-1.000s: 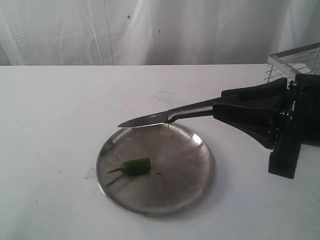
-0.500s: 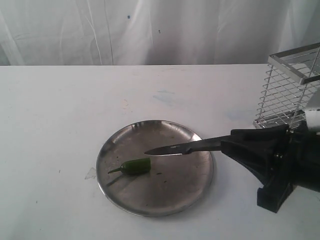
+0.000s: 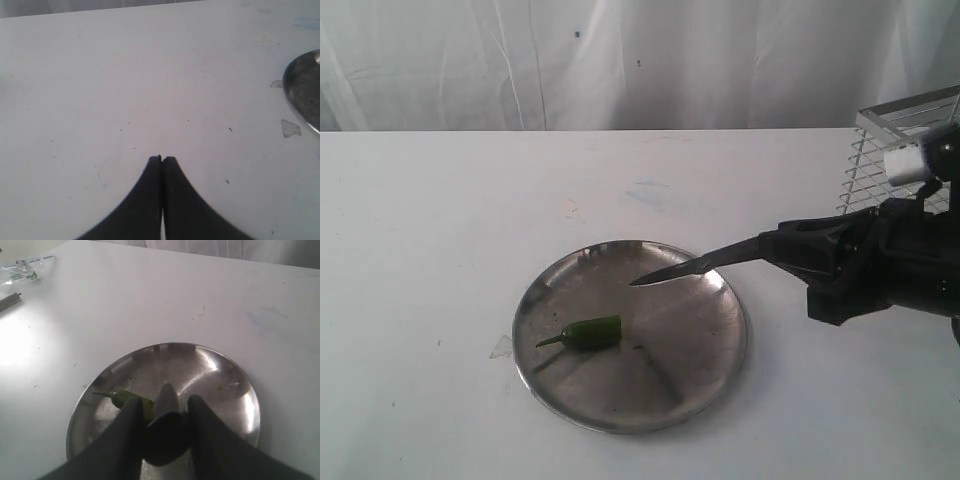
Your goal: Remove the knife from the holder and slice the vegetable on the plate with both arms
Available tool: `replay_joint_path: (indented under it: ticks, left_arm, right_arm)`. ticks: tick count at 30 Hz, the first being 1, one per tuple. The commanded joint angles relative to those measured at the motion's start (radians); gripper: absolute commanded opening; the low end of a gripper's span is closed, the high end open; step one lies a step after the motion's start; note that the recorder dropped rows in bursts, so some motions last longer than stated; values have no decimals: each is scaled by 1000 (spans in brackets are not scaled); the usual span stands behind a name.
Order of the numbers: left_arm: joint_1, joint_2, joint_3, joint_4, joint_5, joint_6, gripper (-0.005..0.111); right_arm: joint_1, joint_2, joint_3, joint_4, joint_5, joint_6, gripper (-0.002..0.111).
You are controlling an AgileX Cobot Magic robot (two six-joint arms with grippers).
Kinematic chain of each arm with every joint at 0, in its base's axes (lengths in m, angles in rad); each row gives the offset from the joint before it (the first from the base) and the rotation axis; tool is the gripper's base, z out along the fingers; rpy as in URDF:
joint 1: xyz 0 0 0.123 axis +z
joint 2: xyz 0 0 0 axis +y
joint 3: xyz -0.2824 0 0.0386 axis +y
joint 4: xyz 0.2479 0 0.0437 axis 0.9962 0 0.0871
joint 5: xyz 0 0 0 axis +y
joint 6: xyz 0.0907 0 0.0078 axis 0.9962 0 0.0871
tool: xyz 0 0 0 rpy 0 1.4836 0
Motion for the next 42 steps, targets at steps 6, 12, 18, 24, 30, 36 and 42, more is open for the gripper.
replay_joint_path:
  ticks: [6, 12, 18, 24, 30, 36, 42]
  left_arm:
    - [-9, -5, 0, -2, -4, -5, 0]
    - [-9, -5, 0, -2, -4, -5, 0]
    - [-9, -5, 0, -2, -4, -5, 0]
    - [-9, -5, 0, -2, -4, -5, 0]
    - [-9, -5, 0, -2, -4, -5, 0]
    - [-9, -5, 0, -2, -4, -5, 0]
    - [-9, -5, 0, -2, -4, -5, 0]
  right_arm:
    - [0, 10, -21, 18, 26, 25, 0]
    - [0, 10, -21, 18, -39, 6, 0]
    - [0, 10, -65, 18, -41, 104, 0]
    - [0, 10, -173, -240, -156, 496, 0]
    - [3, 10, -266, -670, -376, 1161, 0]
    - [111, 7, -273, -1047, -544, 1479, 0]
    - [255, 6, -206, -1077, -841, 1510, 0]
